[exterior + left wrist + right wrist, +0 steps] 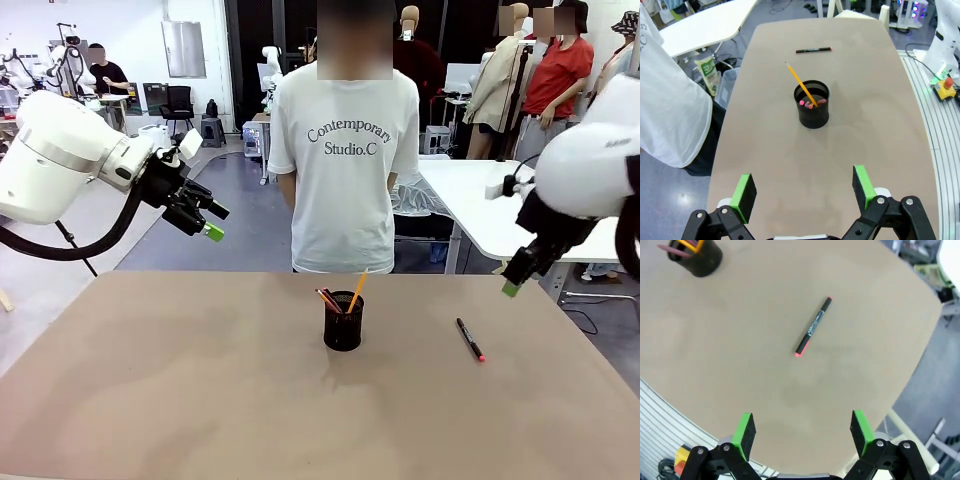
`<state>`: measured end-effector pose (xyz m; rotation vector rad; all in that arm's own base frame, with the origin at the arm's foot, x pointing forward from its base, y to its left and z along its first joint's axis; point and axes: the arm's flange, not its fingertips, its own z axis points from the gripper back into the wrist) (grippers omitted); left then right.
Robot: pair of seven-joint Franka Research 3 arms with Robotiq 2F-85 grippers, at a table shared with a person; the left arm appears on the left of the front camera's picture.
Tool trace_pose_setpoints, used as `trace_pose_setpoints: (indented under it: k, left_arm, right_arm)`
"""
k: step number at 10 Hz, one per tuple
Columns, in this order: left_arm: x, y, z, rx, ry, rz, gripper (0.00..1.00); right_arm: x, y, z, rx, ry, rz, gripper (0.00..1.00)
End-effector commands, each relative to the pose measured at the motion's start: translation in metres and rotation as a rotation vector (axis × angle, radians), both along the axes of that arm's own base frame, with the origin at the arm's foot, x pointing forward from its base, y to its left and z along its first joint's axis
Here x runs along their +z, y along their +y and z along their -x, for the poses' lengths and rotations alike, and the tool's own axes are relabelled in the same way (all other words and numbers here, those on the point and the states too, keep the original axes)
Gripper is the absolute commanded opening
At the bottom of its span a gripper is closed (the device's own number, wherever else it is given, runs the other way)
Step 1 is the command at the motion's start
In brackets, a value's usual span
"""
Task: Place the pens into the pen holder.
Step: Pick up a writing instrument from the table and place it into the Pen holder.
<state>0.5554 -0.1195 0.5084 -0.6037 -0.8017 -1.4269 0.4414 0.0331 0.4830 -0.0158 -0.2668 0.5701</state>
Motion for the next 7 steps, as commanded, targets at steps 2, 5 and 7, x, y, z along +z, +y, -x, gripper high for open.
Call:
trace_pose_setpoints:
  k: [2,5,7]
  left_arm:
    - [0.001,0.001,0.0,0.001,0.0,0.0,1.0]
    - [0.001,0.001,0.0,0.001,0.0,0.0,1.0]
    - [0.001,0.001,0.0,0.001,0.0,0.0,1.0]
  right_arm:
    - [-0.032,0.019,-0.039,-0.166,-0.039,0.003,1.0]
    - [-0.079,0.03,-0.079,-0.282,-0.074,0.049,1.0]
    - [-0.097,0.034,-0.1,-0.371,-0.038,0.004,1.0]
